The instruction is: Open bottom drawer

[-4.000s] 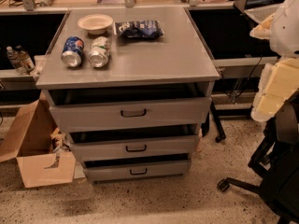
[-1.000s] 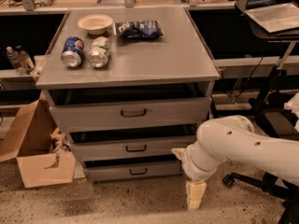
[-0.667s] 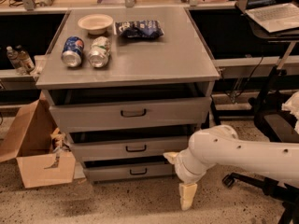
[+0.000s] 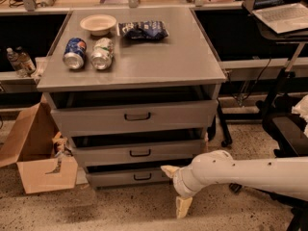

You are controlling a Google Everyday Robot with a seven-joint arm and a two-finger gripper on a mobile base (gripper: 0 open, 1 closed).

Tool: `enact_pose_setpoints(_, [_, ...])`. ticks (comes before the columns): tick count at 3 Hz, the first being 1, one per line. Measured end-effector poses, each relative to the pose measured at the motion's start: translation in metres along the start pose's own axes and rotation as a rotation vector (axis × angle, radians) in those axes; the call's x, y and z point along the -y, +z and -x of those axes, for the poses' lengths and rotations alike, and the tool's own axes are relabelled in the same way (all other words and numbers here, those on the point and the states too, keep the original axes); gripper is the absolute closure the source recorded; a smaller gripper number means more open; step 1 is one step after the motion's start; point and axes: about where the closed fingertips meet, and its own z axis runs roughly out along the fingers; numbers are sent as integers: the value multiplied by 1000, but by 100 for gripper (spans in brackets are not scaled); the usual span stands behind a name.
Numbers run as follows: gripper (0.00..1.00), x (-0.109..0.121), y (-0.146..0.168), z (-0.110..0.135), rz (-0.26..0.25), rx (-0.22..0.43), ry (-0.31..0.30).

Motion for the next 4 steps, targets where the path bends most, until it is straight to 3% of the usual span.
enact_pose_setpoints(1, [0, 0, 0, 0, 0, 0, 0])
enact_pose_setpoints(2, [0, 6, 32, -22, 7, -22, -24])
enact_pose_setpoints(4, [0, 22, 128, -79, -58, -10, -75])
